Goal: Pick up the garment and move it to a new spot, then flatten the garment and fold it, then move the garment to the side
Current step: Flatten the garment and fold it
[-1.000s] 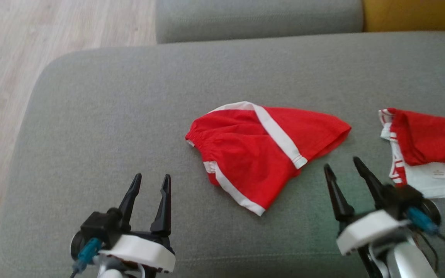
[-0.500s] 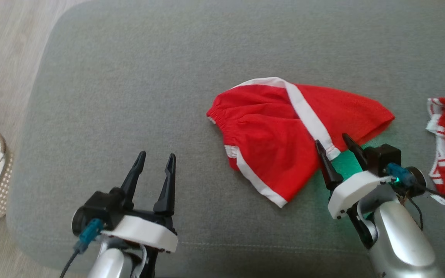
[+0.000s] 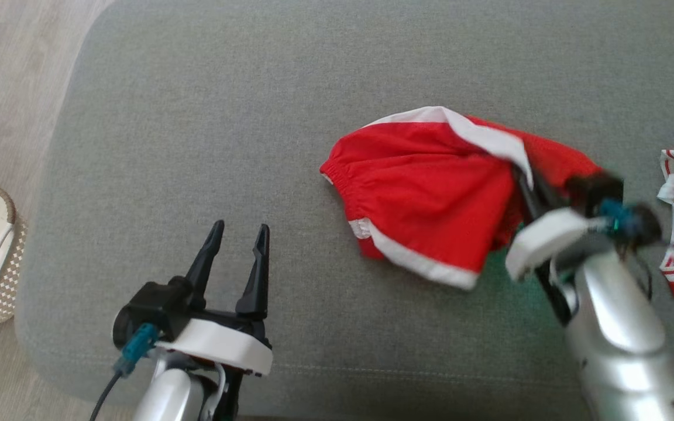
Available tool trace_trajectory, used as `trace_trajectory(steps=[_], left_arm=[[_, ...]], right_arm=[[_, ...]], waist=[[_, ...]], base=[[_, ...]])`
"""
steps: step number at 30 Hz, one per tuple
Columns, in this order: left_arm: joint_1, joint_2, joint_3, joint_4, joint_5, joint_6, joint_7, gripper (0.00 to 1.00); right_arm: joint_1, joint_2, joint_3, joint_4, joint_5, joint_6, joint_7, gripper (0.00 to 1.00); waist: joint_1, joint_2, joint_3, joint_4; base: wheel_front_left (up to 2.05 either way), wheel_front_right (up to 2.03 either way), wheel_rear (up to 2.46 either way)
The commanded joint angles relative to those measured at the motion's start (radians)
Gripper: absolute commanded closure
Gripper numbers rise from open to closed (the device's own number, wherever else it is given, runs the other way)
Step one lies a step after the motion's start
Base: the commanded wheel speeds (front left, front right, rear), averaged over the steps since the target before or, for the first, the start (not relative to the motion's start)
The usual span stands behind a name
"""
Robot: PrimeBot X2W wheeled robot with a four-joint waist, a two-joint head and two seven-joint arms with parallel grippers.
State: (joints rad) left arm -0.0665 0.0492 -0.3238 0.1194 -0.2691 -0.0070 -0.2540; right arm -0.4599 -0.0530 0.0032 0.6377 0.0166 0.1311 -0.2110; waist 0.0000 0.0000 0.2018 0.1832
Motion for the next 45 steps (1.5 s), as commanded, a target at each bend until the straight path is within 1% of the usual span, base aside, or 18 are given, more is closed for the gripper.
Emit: trace_trajectory(steps=[1, 3, 6, 8, 11, 12, 13, 14, 18, 20, 23, 27, 29, 32, 37, 40, 45], left_arm=[[-0.038, 0.001, 0.021, -0.032, -0.007, 0.008, -0.008, 0.00], [-0.042, 0.001, 0.009, -0.036, -0.019, 0.014, -0.008, 0.00], [-0.052, 0.001, -0.005, -0.039, -0.030, 0.017, -0.008, 0.00], [-0.060, 0.001, -0.013, -0.041, -0.038, 0.018, -0.008, 0.00], [-0.073, 0.001, -0.025, -0.040, -0.047, 0.016, -0.008, 0.00], [-0.078, 0.001, -0.027, -0.039, -0.049, 0.016, -0.008, 0.00], [-0.082, 0.001, -0.030, -0.038, -0.051, 0.016, -0.008, 0.00], [-0.082, 0.001, -0.030, -0.038, -0.051, 0.016, -0.008, 0.00], [-0.093, 0.001, -0.038, -0.033, -0.055, 0.020, -0.008, 0.00], [-0.094, 0.001, -0.036, -0.033, -0.056, 0.024, -0.008, 0.00], [-0.089, 0.001, -0.023, -0.033, -0.050, 0.029, -0.008, 0.00], [-0.079, 0.001, -0.007, -0.041, -0.039, 0.029, -0.008, 0.00], [-0.075, 0.001, -0.002, -0.050, -0.038, 0.029, -0.008, 0.00], [-0.069, 0.001, -0.007, -0.057, -0.036, 0.028, -0.008, 0.00], [-0.059, 0.001, -0.034, -0.042, -0.048, 0.025, -0.008, 0.00], [-0.056, 0.001, -0.065, 0.005, -0.081, 0.009, -0.008, 0.00], [-0.087, 0.001, -0.121, 0.135, -0.129, -0.016, -0.008, 0.00]], right_arm=[[-0.063, 0.003, 0.017, -0.049, -0.016, 0.000, 0.002, 1.00], [-0.137, 0.001, 0.019, -0.085, -0.024, 0.000, 0.043, 1.00], [-0.221, -0.023, 0.043, -0.096, -0.031, 0.000, 0.095, 1.00], [-0.277, -0.043, 0.061, -0.070, -0.032, 0.000, 0.144, 1.00], [-0.354, -0.061, 0.103, 0.007, -0.010, 0.000, 0.201, 1.00], [-0.378, -0.067, 0.120, 0.041, -0.003, 0.000, 0.213, 0.97], [-0.398, -0.076, 0.133, 0.080, -0.003, 0.000, 0.226, 0.00], [-0.398, -0.076, 0.133, 0.080, -0.003, 0.000, 0.226, 0.00], [-0.452, -0.103, 0.164, 0.225, -0.031, 0.000, 0.244, 0.00], [-0.463, -0.098, 0.151, 0.268, -0.046, 0.000, 0.226, 0.00], [-0.455, -0.084, 0.133, 0.293, -0.065, 0.000, 0.166, 0.00], [-0.409, -0.059, 0.091, 0.277, -0.061, 0.000, 0.070, 0.00], [-0.372, -0.045, 0.071, 0.248, -0.056, 0.000, 0.031, 0.00], [-0.298, -0.025, 0.034, 0.179, -0.029, 0.000, 0.001, 0.00], [-0.130, -0.003, -0.007, 0.010, 0.010, 0.000, -0.007, 0.00], [-0.029, 0.001, -0.020, -0.110, 0.024, 0.000, 0.013, 0.00], [0.097, 0.002, -0.001, -0.280, 0.108, 0.000, 0.060, 0.00]], waist=[[0.0000, 0.0000, 0.000, 0.001], [0.0000, 0.0000, 0.004, 0.008], [0.0000, 0.0000, 0.019, 0.022], [0.0000, 0.0000, 0.034, 0.034], [0.0000, 0.0000, 0.054, 0.057], [0.0000, 0.0000, 0.061, 0.064], [0.0000, 0.0000, 0.066, 0.070], [0.0000, 0.0000, 0.066, 0.070], [0.0000, 0.0000, 0.069, 0.092], [0.0000, 0.0000, 0.062, 0.092], [0.0000, 0.0000, 0.042, 0.075], [0.0000, 0.0000, -0.001, 0.023], [0.0000, 0.0000, -0.023, -0.011], [0.0000, 0.0000, -0.054, -0.066], [0.0000, 0.0000, -0.090, -0.161], [0.0000, 0.0000, -0.097, -0.220], [0.0000, 0.0000, -0.085, -0.306]], base=[[0.00, 0.00, 0.00], [0.00, 0.00, 0.00], [0.00, 0.00, 0.00], [0.00, 0.00, 0.00], [0.00, 0.00, 0.00], [0.00, 0.00, 0.00], [0.00, 0.00, 0.00], [0.00, 0.00, 0.00], [0.00, 0.00, 0.00], [0.00, 0.00, 0.00], [0.00, 0.00, 0.00], [0.00, 0.00, 0.00], [0.00, 0.00, 0.00], [0.00, 0.00, 0.00], [0.00, 0.00, 0.00], [0.00, 0.00, 0.00], [0.00, 0.00, 0.00]])
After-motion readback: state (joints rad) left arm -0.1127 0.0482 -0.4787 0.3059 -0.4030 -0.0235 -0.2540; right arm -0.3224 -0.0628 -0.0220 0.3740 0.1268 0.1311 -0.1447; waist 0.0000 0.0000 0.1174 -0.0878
